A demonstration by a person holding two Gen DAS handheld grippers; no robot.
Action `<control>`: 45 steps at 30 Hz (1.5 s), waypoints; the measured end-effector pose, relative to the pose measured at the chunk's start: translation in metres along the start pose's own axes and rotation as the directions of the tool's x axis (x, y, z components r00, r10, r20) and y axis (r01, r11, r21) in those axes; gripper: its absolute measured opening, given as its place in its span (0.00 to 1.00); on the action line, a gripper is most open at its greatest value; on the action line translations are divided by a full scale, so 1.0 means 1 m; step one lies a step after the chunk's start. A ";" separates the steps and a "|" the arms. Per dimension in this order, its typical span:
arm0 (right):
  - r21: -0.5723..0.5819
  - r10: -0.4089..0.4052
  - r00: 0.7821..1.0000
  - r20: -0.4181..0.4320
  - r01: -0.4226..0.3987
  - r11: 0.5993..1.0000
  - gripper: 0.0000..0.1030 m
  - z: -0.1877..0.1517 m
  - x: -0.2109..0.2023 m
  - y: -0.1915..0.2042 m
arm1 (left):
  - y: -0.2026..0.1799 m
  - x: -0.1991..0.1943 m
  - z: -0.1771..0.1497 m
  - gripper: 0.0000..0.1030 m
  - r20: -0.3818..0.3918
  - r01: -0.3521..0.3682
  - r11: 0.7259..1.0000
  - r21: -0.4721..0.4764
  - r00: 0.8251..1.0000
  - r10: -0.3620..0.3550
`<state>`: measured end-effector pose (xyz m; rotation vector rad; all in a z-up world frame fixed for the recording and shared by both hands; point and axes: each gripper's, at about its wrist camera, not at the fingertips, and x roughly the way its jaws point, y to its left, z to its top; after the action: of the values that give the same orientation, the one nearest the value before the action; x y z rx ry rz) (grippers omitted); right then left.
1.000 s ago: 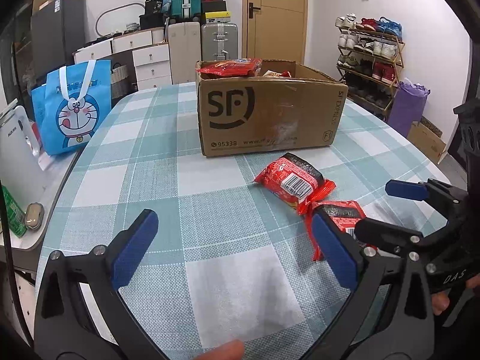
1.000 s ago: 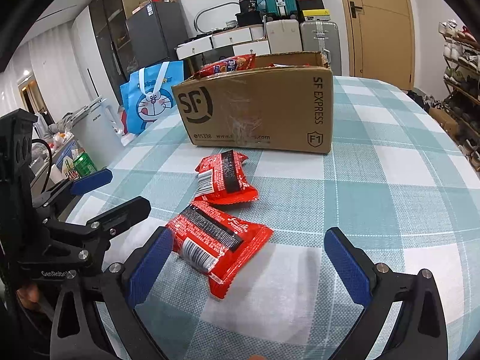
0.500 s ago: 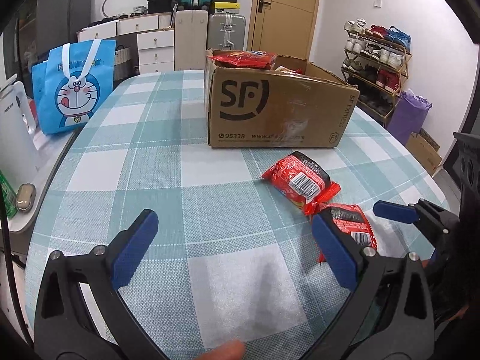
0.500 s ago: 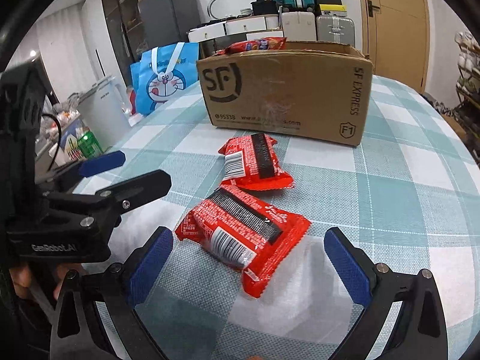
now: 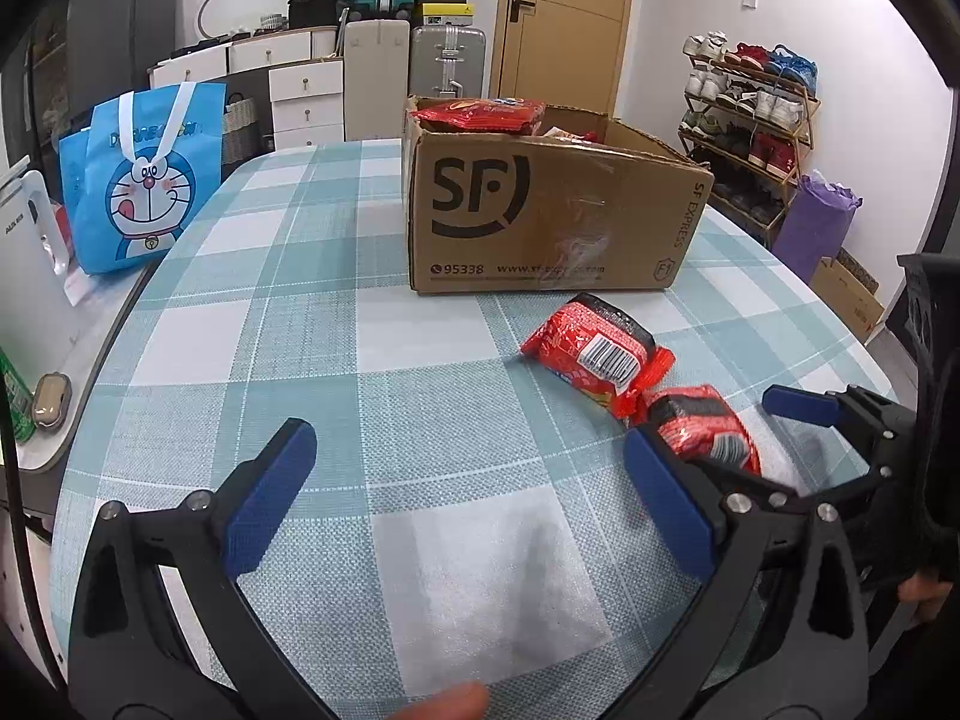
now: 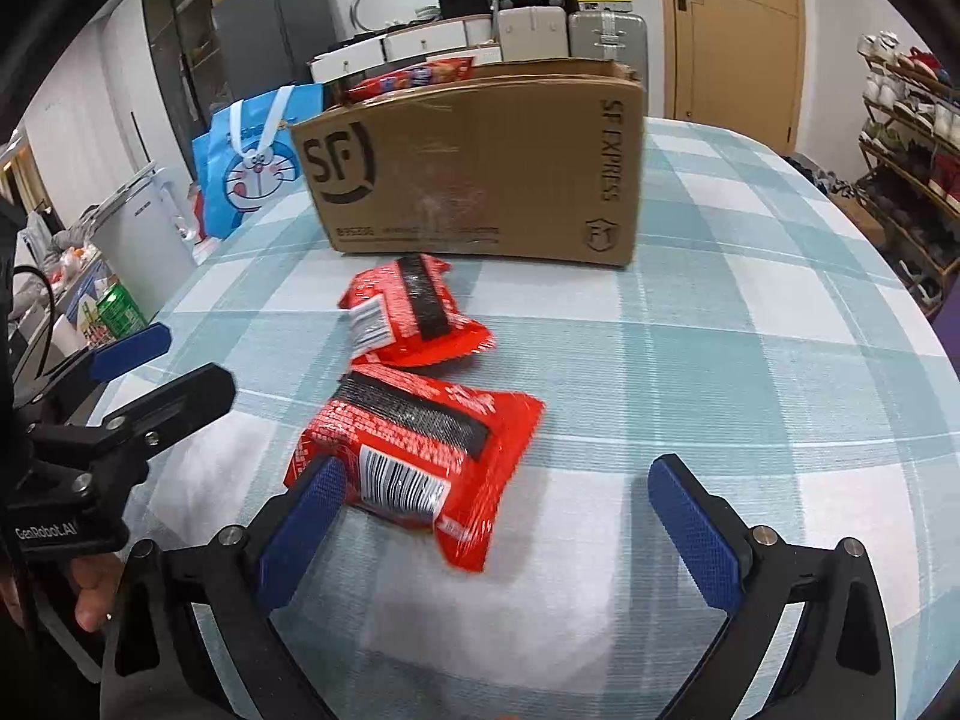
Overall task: Organize snacks
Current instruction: 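Move both tools back from the box toward the two red wafer packs, then close right tool on a red wafer pack while left tool approaches the other pack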
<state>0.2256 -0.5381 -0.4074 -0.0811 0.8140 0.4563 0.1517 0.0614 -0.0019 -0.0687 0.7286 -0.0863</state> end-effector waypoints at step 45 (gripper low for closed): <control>-0.180 0.115 0.993 -0.035 -0.119 0.976 0.43 0.012 0.002 0.004 | -0.004 0.002 -0.002 0.99 -0.002 -0.005 1.000 0.022 1.000 0.005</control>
<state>0.2336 -0.5310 -0.3997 -0.2092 0.8024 0.6418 0.1517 0.0574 -0.0045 -0.0460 0.7298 -0.0891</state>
